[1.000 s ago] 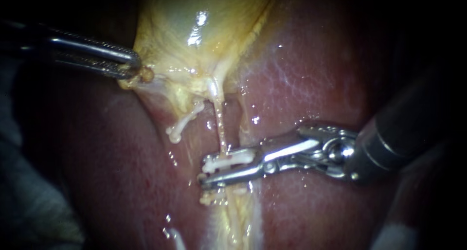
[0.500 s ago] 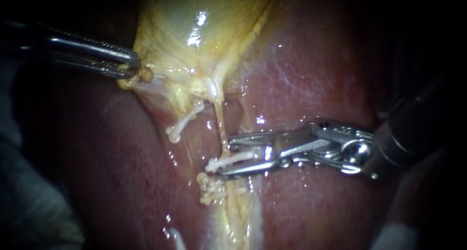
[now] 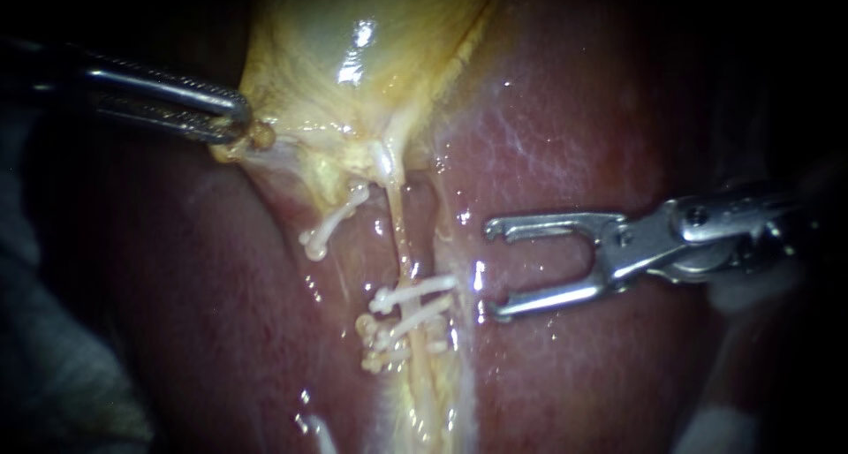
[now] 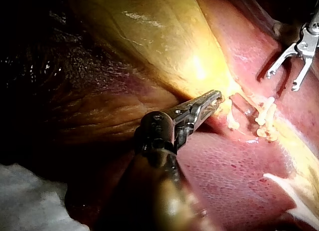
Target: Going back second clip right tube
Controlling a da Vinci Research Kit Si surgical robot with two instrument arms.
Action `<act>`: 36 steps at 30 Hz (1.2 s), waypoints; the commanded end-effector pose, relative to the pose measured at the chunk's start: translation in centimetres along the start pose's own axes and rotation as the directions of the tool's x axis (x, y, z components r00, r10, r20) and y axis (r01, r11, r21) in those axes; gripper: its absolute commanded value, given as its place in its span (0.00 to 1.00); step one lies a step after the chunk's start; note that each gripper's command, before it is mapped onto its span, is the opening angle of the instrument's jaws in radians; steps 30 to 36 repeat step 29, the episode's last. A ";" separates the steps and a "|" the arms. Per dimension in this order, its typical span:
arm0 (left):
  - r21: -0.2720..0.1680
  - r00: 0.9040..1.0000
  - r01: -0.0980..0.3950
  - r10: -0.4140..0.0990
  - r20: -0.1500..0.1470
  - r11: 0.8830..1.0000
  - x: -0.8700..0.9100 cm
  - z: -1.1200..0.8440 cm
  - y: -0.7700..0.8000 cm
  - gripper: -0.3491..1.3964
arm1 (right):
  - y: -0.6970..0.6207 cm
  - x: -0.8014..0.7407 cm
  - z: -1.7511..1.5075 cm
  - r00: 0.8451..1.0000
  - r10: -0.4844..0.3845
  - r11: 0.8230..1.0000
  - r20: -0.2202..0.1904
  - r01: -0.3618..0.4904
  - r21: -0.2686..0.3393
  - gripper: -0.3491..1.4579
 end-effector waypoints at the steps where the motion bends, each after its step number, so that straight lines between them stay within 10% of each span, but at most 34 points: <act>1: 0.000 1.000 0.000 0.000 0.000 1.000 0.00 0.00 0.00 0.00 | -0.01 0.04 -0.05 0.999 -0.009 1.000 0.038 0.009 -0.001 0.47; 6: 0.003 1.000 -0.001 0.001 -0.001 1.000 -0.01 0.04 -0.01 0.00 | -0.01 0.19 -0.20 0.990 -0.016 1.000 0.138 0.017 -0.002 0.47; 19: -0.010 0.999 -0.020 0.020 0.028 1.000 -0.26 0.69 -0.23 0.00 | 0.00 0.22 -0.29 0.990 -0.018 1.000 0.142 0.020 -0.014 0.47; 36: -0.010 0.999 -0.016 0.016 0.034 1.000 -0.28 0.69 -0.26 0.00 | 0.00 0.20 -0.23 0.990 -0.018 1.000 0.142 0.021 -0.019 0.47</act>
